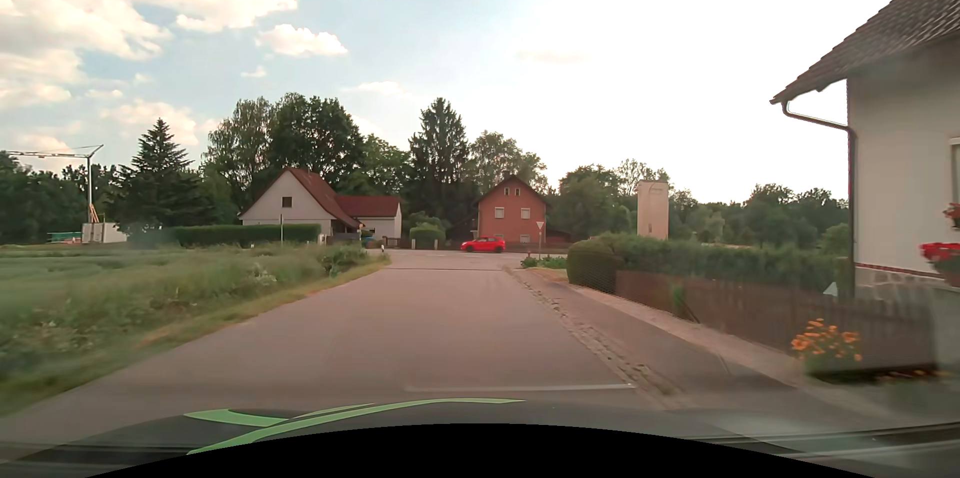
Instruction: Follow the waypoints while adhering to traffic rules and regulations
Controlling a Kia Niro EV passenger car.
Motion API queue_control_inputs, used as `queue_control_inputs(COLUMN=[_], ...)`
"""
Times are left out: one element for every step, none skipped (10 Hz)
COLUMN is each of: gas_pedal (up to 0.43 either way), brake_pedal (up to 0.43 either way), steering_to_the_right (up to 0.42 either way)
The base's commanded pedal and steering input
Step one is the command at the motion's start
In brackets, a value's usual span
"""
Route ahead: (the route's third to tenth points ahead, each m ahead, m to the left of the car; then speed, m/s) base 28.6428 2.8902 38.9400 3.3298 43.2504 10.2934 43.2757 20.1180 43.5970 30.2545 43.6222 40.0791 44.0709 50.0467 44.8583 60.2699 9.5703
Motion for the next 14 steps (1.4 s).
queue_control_inputs(gas_pedal=[0.0, 0.0, 0.0, 0.0, 0.0, 0.0, 0.0, 0.0, 0.0, 0.0, 0.0, 0.0, 0.0, 0.0], brake_pedal=[0.177, 0.183, 0.189, 0.201, 0.201, 0.207, 0.213, 0.213, 0.213, 0.213, 0.22, 0.226, 0.232, 0.232], steering_to_the_right=[-0.001, -0.001, -0.001, -0.001, -0.001, -0.001, -0.001, -0.001, -0.001, -0.001, -0.001, -0.001, -0.001, -0.001])
